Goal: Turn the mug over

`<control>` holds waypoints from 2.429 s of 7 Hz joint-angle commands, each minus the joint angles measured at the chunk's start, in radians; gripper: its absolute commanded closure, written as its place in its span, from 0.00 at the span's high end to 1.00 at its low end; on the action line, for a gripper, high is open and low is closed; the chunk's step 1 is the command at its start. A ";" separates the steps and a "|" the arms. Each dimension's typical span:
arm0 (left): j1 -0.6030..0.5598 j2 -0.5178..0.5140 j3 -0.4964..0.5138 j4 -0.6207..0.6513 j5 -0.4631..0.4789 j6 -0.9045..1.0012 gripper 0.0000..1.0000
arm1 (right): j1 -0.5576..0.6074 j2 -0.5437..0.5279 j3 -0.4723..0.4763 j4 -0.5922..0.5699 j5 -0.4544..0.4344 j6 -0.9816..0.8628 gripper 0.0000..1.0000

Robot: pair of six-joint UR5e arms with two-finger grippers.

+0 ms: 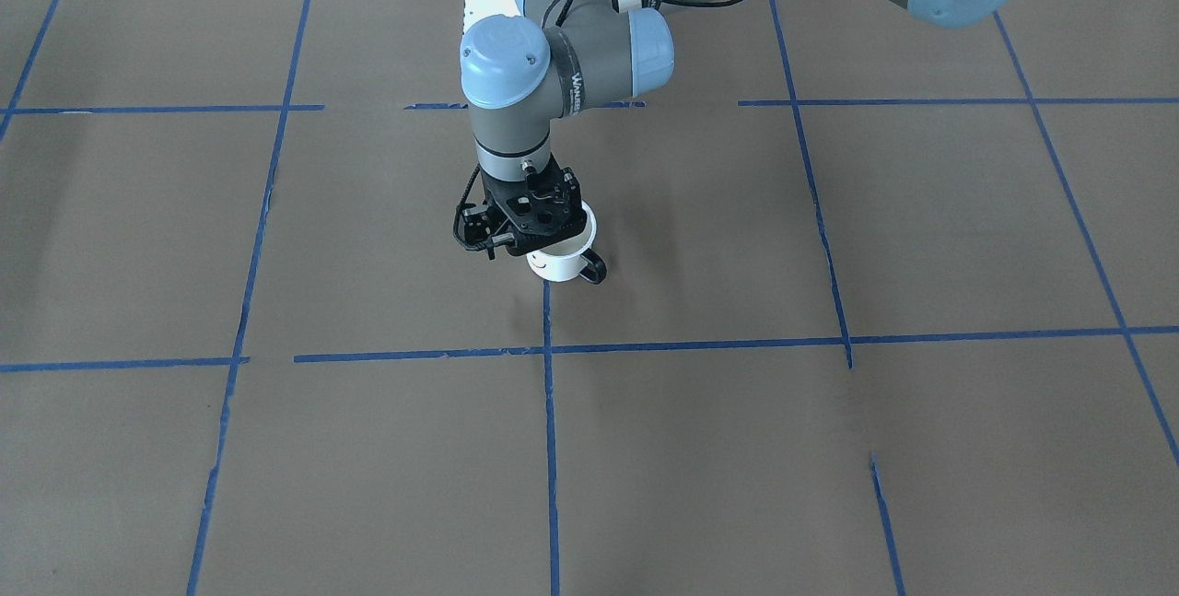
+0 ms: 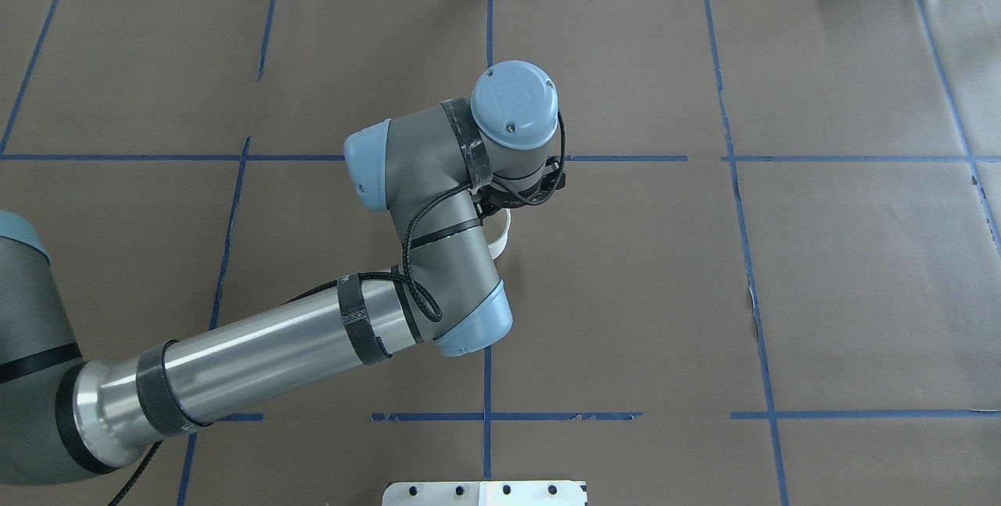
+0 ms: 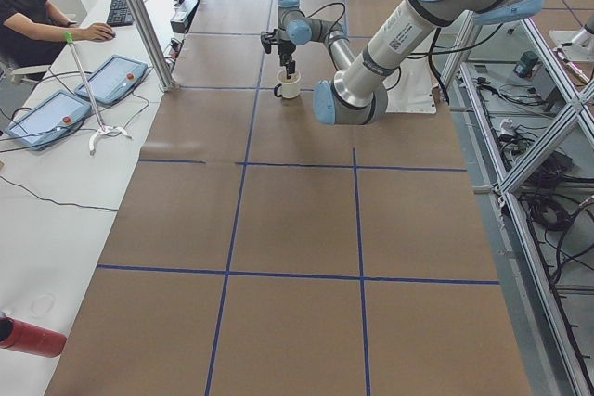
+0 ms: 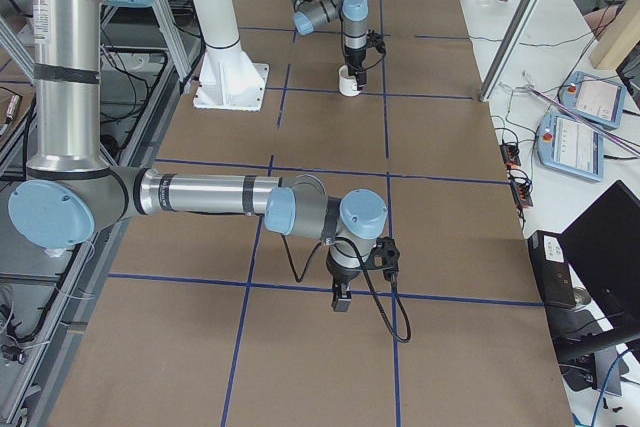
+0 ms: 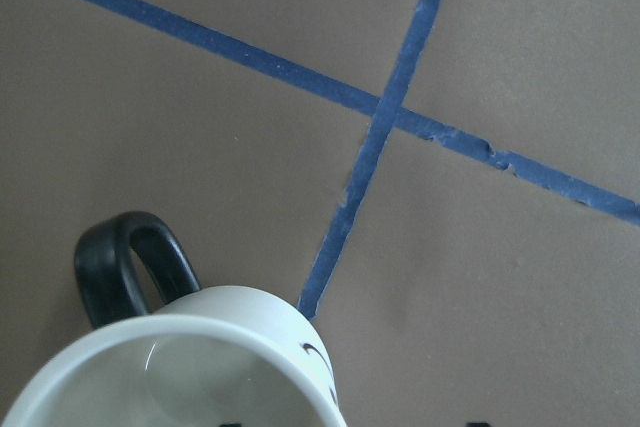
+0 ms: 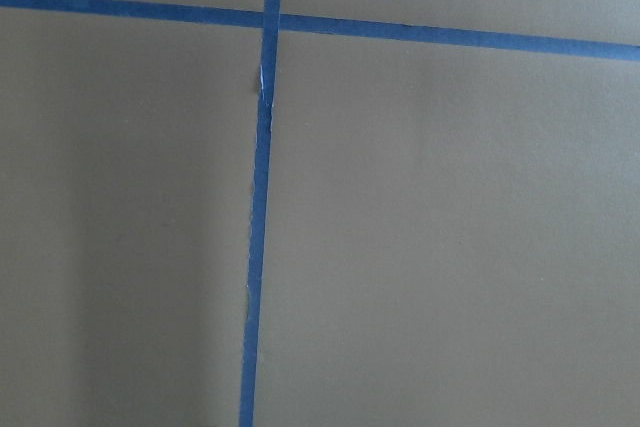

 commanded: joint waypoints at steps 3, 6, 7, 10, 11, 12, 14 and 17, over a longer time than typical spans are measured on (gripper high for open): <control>-0.126 0.208 -0.422 0.129 -0.005 0.223 1.00 | 0.000 0.000 0.000 0.000 0.000 0.000 1.00; -0.368 0.452 -0.570 0.124 -0.131 0.622 1.00 | 0.000 0.000 -0.002 0.000 0.000 0.000 1.00; -0.460 0.579 -0.630 0.117 -0.173 0.800 1.00 | 0.000 0.000 0.000 0.000 0.000 0.000 1.00; -0.755 0.834 -0.624 0.097 -0.282 1.357 1.00 | 0.000 0.000 -0.002 0.000 0.000 0.000 1.00; -0.844 0.923 -0.595 0.048 -0.325 1.492 1.00 | 0.000 0.000 0.000 0.000 0.000 0.000 1.00; -0.940 0.977 -0.504 -0.041 -0.398 1.614 1.00 | 0.000 0.000 0.000 0.000 0.000 0.000 1.00; -1.051 0.989 -0.323 -0.040 -0.462 1.804 1.00 | 0.000 0.000 0.000 0.000 0.000 0.000 1.00; -1.092 0.987 -0.337 0.125 -0.539 1.804 1.00 | 0.000 0.000 0.000 0.000 0.000 0.000 1.00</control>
